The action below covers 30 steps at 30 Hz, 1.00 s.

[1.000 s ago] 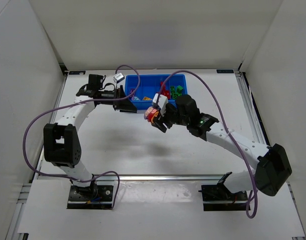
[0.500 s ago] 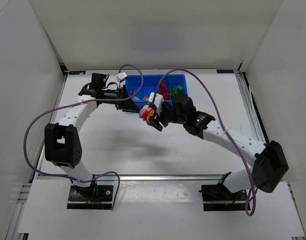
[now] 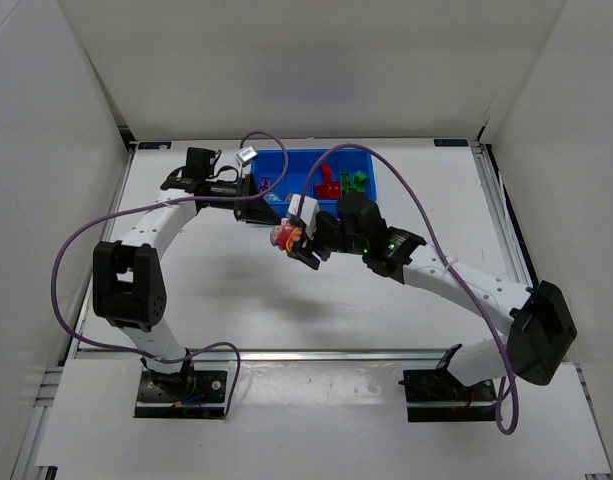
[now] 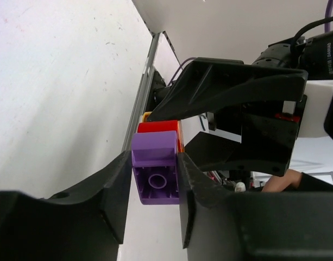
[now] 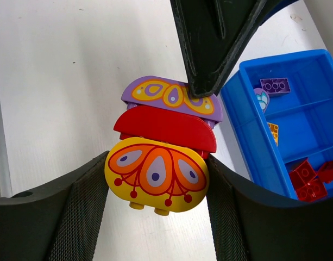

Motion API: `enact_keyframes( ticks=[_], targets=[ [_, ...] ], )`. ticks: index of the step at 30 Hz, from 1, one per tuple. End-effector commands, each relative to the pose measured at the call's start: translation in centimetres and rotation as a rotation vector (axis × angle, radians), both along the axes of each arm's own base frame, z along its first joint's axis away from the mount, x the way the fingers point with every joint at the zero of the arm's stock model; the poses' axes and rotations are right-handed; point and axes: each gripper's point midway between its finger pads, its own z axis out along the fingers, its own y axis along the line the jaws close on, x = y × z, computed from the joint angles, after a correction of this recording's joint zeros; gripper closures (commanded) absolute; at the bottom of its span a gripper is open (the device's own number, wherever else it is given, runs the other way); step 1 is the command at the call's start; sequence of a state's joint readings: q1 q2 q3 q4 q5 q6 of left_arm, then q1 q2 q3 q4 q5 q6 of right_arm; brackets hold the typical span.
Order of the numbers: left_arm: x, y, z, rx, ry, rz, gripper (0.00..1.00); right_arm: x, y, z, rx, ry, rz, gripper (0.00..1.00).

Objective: Sort the legos into containers by color

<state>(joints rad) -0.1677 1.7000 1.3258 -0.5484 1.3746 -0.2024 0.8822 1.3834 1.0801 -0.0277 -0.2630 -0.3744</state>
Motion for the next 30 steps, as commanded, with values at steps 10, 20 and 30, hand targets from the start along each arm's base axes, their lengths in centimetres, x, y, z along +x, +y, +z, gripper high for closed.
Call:
enact_keyframes(
  ticks=[10, 20, 30],
  targets=[
    [0.0, -0.2, 1.9, -0.049, -0.068, -0.040, 0.72, 1.2, 0.3, 3.0, 0.054, -0.127, -0.016, 0.96],
    [3.3, 1.7, 3.6, -0.034, -0.140, 0.044, 0.76, -0.1, -2.1, 0.3, -0.008, -0.104, -0.023, 0.97],
    [7.3, 3.5, 3.8, 0.002, -0.184, 0.132, 0.76, -1.4, -4.1, -1.7, -0.056, -0.066, -0.042, 0.97]
  ],
)
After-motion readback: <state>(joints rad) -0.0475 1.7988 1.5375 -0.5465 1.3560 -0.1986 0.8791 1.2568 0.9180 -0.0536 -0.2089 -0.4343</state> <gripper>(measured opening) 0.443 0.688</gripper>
